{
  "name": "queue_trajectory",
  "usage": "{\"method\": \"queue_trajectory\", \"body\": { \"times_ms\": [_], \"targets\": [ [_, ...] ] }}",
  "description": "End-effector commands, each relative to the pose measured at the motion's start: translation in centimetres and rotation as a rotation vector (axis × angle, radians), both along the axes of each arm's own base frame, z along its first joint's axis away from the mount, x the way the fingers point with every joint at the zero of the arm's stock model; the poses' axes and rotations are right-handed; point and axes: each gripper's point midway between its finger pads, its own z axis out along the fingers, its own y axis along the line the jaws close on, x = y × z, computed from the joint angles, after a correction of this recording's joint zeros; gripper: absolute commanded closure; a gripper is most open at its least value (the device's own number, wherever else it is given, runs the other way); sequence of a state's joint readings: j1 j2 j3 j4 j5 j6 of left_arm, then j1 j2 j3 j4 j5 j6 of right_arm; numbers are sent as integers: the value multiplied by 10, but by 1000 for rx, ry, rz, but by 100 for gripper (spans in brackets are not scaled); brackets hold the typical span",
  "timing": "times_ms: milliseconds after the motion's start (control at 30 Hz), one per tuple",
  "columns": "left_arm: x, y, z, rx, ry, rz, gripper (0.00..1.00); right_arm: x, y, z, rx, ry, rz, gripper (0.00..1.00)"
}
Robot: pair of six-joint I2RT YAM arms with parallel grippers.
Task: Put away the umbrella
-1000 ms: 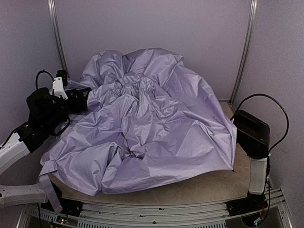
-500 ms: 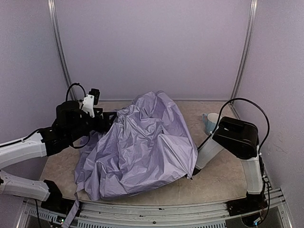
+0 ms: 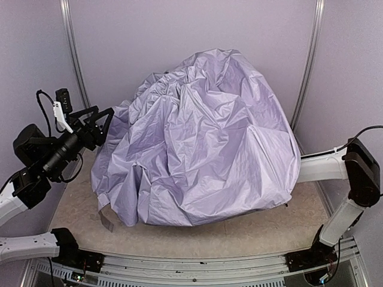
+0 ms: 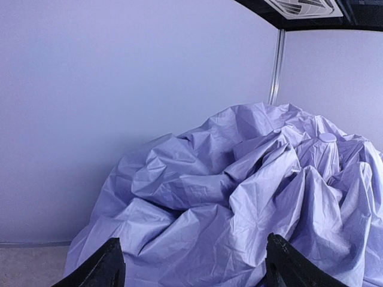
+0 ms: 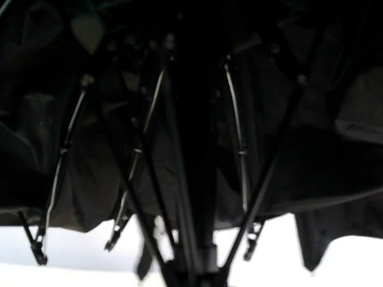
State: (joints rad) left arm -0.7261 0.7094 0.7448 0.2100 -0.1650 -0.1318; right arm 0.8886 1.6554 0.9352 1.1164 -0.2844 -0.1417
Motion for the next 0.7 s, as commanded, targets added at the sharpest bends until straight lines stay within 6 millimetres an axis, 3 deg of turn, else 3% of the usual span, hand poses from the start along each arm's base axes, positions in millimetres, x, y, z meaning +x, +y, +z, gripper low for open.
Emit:
{"method": "queue_trajectory", "body": {
  "times_ms": [0,167,333,533,667],
  "targets": [
    [-23,-13,18,9,-74,-127,21,-13,-3,36,-56,-99,-3,100],
    [-50,-62,21,69,-105,-365,12,-21,-3,23,-182,-127,-11,100],
    [-44,-101,-6,176,-52,-447,7,-29,-1,8,-345,-90,18,100],
    [-40,-100,-14,157,-86,-424,7,-11,-33,31,-445,-59,-185,100],
    [-36,-100,-16,160,-87,-403,7,-34,-45,45,-507,-158,-125,100]
  ]
}}
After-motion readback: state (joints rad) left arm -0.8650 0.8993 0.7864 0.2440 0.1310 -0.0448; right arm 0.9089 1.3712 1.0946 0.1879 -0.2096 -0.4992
